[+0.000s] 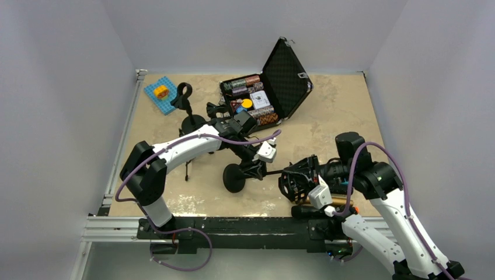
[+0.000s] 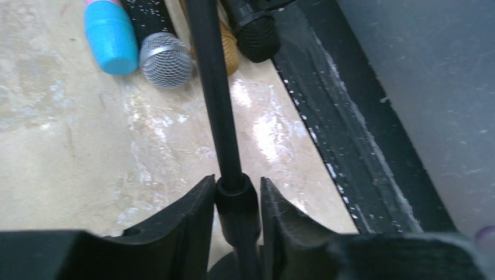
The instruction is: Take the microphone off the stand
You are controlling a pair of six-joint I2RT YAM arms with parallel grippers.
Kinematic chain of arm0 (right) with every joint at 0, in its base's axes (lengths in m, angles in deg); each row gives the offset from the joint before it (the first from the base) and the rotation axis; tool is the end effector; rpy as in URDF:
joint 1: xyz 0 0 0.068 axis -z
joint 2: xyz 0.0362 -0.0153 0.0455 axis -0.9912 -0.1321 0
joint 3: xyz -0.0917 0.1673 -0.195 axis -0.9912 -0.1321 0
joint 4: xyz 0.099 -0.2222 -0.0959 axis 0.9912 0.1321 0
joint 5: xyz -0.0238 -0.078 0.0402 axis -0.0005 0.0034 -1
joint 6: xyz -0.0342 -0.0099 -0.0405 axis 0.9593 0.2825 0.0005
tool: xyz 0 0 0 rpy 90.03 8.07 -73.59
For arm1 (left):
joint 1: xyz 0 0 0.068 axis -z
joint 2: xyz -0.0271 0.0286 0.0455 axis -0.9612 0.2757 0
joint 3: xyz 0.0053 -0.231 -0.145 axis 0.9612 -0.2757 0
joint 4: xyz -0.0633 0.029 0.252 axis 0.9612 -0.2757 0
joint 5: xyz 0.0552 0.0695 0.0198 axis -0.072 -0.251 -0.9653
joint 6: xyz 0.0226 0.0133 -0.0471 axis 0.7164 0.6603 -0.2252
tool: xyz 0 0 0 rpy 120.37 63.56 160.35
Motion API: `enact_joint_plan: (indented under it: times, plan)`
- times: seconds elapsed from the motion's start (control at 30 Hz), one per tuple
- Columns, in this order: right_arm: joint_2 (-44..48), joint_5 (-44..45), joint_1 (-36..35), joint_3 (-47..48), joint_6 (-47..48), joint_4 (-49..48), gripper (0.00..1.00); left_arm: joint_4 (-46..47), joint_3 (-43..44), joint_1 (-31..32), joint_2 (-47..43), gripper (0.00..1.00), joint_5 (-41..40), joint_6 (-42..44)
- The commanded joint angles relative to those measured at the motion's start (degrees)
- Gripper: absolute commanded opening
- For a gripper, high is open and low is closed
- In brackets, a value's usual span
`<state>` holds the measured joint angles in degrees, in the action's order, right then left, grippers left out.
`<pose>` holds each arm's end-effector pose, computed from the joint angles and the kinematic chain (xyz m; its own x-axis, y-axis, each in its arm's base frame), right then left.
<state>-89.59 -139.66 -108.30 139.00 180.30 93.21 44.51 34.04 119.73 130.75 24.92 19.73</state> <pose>0.0902 0.0775 0.3404 0.8609 -0.1573 -0.4838 -0.5076 -0.3291 -0.7963 0.2161 -0.2635 0.2485 0.0791 0.5495 -0.8317 0.8963 -0.4044 -0.1819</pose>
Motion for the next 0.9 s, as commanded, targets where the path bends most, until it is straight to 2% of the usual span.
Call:
enact_joint_plan:
  times: [0.0, 0.07, 0.2, 0.27, 0.33, 0.37, 0.47, 0.57, 0.7, 0.77, 0.87]
  plan:
    - [0.5, 3.6, 0.2, -0.3, 2.9, 0.2, 0.00, 7.1, -3.9, 1.0, -2.8, 0.32, -2.8, -3.2]
    - [1.3, 3.3, 0.2, -1.0, -3.2, -2.6, 0.00, 13.6, -7.0, 1.3, -5.0, 0.23, -6.2, -7.6]
    - [1.0, 3.9, 0.2, -0.8, -38.4, -17.4, 0.00, 33.4, -15.6, 2.6, -11.8, 0.00, -15.5, -22.2]
    - [-0.5, 5.7, 0.3, 0.3, -54.8, -22.7, 0.00, 45.9, -21.4, 4.3, -17.0, 0.00, -26.3, -30.4]
    - [-2.4, 6.7, 0.4, 1.7, -66.6, -24.8, 0.00, 53.3, -25.2, 6.7, -20.3, 0.00, -39.3, -36.2]
    - [-3.1, 6.9, 0.5, 2.2, -72.0, -25.8, 0.00, 54.7, -25.7, 7.8, -21.0, 0.00, -47.5, -39.2]
    - [-4.8, 7.7, 0.5, 2.9, -84.2, -28.1, 0.00, 48.6, -22.9, 8.2, -20.2, 0.00, -54.2, -48.8]
    - [-5.1, 6.0, 0.5, 2.7, -83.3, -27.9, 0.00, 46.0, -22.4, 7.8, -19.4, 0.00, -50.0, -50.1]
    - [-6.1, 5.0, 0.5, 3.5, -75.4, -26.0, 0.00, 48.7, -24.6, 7.0, -21.7, 0.47, -41.8, -45.7]
    - [-7.0, 3.6, 0.4, 5.1, -66.8, -22.3, 0.00, 47.9, -24.1, 6.1, -22.7, 0.58, -36.1, -43.2]
    - [-7.7, -0.4, 0.3, 7.3, -51.2, -13.4, 0.00, 41.0, -21.4, 3.6, -22.9, 0.62, -23.2, -36.0]
